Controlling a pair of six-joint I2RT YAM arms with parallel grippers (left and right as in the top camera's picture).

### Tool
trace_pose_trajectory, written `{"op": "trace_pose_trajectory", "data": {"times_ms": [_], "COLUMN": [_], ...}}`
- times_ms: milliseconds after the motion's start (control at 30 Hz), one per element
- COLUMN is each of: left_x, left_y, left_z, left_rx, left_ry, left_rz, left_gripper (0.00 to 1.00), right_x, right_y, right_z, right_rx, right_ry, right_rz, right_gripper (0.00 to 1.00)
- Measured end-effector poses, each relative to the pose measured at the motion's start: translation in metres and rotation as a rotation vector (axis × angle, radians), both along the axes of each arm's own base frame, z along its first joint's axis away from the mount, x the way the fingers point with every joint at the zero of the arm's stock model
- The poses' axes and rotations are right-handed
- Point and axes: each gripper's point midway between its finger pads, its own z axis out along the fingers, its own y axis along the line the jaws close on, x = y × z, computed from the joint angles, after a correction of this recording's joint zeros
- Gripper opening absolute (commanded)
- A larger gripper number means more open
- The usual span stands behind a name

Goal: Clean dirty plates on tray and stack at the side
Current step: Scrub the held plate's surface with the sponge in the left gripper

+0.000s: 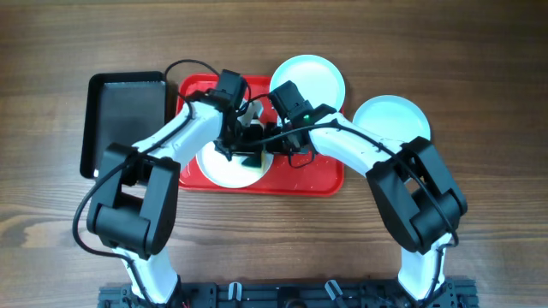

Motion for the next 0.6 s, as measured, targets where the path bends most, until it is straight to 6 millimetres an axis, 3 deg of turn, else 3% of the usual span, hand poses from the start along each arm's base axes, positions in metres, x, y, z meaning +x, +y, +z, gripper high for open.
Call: {"op": "trace_pose_trajectory", "data": {"times_ms": [267, 600], "left_x": [0.032, 0.071], "left_y": [-0.005, 0.043], "left_z": [0.001, 0.002], "left_rx": [0.010, 0.299], "left_ry": [-0.121, -0.312], "left_rz": [0.084, 0.326], "left_gripper": [0.04, 0.04], "right_x": [0.005, 0.006], "right_y": [-0.003, -0.003], "right_z": [0.000, 0.000], "right_rx": [-0.005, -0.003], "right_ry": [-0.009, -0.014], "right_rz": [-0.016, -0.020], "right_gripper": [0.04, 0.04]}}
